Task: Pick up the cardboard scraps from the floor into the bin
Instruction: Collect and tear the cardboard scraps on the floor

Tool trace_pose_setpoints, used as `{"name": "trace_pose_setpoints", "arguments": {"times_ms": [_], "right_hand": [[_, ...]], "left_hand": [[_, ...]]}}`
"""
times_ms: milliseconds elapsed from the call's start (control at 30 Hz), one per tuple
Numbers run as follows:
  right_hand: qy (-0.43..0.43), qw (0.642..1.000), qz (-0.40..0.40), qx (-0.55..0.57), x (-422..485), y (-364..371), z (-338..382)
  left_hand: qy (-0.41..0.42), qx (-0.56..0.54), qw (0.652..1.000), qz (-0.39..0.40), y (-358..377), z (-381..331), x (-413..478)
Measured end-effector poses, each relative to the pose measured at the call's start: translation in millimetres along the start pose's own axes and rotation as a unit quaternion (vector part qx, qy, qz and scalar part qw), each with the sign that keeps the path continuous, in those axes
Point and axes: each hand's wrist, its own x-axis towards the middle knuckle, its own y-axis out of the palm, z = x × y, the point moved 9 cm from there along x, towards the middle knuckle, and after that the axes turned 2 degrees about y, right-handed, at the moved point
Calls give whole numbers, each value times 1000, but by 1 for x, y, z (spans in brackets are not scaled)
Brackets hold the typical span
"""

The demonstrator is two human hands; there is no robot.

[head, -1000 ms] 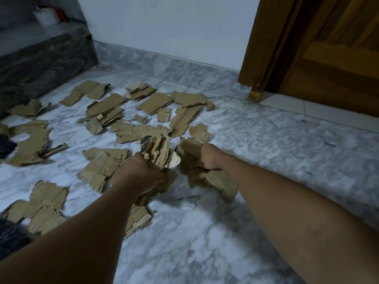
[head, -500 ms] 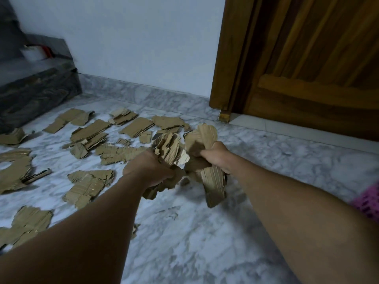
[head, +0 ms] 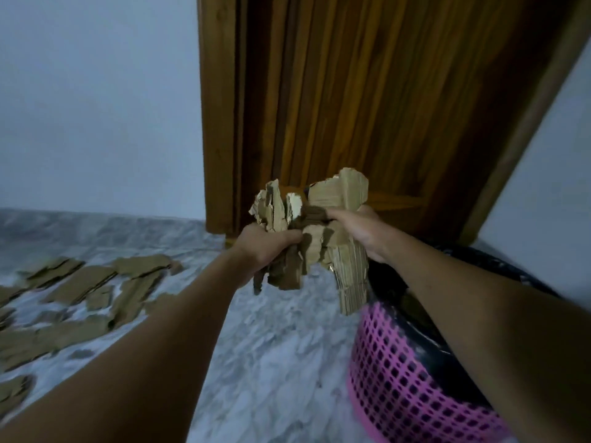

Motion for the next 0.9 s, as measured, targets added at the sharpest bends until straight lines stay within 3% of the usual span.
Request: {"name": "trace_pose_setpoints", "arguments": {"times_ms": [233, 333, 433, 500, 633, 700, 767, 833, 900], "right_hand": [[-12, 978, -164, 126, -40, -136, -12], [-2, 971, -204, 123, -53, -189, -24], [48, 969, -229, 84, -57, -221, -60], [89, 971, -218, 52, -57, -228, -90], [188, 973, -134, -9, -50, -218, -145], [186, 973, -133, -41, -43, -219, -159], [132, 971, -172, -96, -41, -227, -156], [100, 925, -245, -272, -45, -245, -148], [153, 836, -262, -457, -54, -254, -151]], "left_hand": [[-18, -177, 979, 103, 132, -55, 2], [2, -181, 973, 143, 179, -77, 0], [38, -94, 987, 121, 205, -74, 0], [78, 34, 992, 98, 218, -66, 1], [86, 324, 930, 150, 240, -45, -5], [124, 372, 907, 153, 239, -51, -10], [179, 357, 909, 119, 231, -63, -9], [218, 361, 905, 54, 215, -75, -7], [181, 414, 892, -3, 198, -70, 0]]}}
